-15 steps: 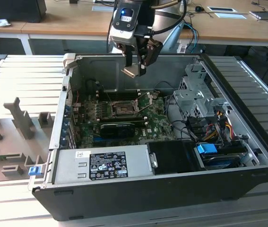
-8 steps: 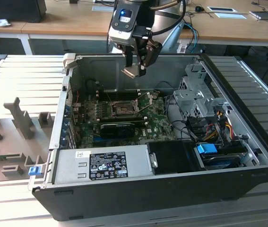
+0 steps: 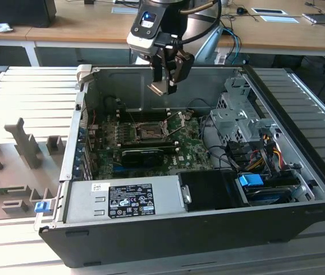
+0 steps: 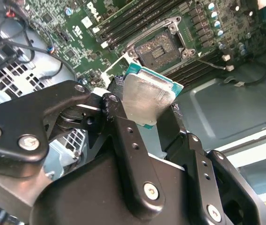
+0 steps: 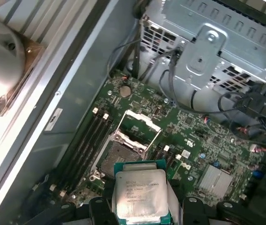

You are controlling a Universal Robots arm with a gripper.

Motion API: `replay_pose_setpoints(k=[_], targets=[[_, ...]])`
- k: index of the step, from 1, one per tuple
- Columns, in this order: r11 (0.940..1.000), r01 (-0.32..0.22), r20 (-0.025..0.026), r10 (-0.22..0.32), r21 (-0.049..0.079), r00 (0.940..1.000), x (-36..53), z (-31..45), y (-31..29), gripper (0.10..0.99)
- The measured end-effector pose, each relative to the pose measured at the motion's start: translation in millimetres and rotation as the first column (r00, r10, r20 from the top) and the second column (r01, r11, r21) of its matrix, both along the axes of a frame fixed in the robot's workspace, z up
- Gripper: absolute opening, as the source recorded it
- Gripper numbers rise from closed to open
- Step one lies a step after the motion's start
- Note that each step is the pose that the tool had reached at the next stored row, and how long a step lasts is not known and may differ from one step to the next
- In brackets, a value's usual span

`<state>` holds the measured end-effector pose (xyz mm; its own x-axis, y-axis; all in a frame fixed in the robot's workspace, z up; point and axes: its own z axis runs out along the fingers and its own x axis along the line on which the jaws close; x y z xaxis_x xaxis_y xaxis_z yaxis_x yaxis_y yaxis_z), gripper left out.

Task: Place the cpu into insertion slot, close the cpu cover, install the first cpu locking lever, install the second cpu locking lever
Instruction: 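Place the cpu into insertion slot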

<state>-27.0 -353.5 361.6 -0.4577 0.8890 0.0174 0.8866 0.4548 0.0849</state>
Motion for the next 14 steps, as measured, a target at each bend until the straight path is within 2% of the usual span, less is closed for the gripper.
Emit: replay_pose_setpoints(k=[5, 14], targets=[[0.9956, 0.094, -0.0001, -0.094, 0.0, 0.9956, 0.0, -1.6, 0.0, 0.525], [0.9762, 0.217, 0.0, -0.217, 0.0, 0.9762, 0.0, -3.3, 0.0, 0.525]])
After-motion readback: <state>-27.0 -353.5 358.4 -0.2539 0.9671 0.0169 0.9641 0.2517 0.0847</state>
